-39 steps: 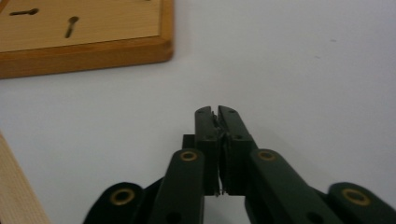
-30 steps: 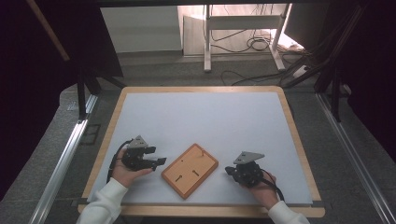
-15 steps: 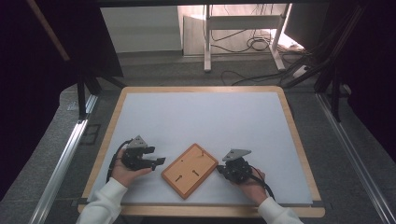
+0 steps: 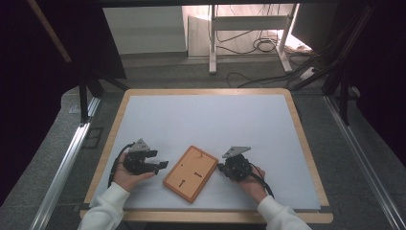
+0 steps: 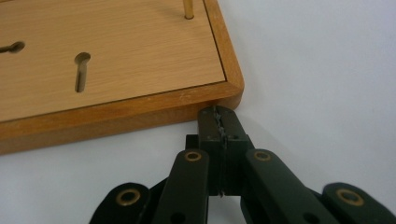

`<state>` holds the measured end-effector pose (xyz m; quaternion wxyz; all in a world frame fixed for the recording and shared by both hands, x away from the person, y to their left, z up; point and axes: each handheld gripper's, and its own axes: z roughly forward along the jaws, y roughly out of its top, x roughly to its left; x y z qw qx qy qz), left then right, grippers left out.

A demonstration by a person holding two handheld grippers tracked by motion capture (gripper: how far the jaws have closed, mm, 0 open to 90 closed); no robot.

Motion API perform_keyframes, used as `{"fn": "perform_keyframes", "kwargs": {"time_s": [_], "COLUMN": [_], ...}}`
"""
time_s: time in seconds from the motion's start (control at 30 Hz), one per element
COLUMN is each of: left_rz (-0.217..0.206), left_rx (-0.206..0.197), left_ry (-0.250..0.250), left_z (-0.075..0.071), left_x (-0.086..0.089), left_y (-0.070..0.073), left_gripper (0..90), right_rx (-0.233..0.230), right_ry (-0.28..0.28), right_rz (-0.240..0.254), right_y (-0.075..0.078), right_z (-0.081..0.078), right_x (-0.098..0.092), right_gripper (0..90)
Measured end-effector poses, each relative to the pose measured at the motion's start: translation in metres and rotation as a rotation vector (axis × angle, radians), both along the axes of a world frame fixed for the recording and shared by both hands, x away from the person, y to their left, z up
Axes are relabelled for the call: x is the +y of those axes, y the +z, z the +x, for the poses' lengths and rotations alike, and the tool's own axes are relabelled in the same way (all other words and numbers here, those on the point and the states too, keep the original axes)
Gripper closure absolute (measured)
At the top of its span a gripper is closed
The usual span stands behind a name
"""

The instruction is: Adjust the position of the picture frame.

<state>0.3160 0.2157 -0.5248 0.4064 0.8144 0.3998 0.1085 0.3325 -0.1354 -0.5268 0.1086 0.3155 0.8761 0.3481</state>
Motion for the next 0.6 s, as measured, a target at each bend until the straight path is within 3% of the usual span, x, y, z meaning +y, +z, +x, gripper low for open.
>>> {"fn": "perform_keyframes", "kwargs": {"time_s": [0.6], "left_rz": [0.003], "left_rx": [-0.005], "left_ry": [0.012], "left_z": [-0.002], "left_x": [0.004], "left_y": [0.000], "left_gripper": [31.2], "right_rx": [-0.007], "right_ry": [0.024], "right_rz": [-0.004], "right_y": [-0.002], "right_z": [0.030], "right_x": [0.030], "right_gripper": [89.9]}}
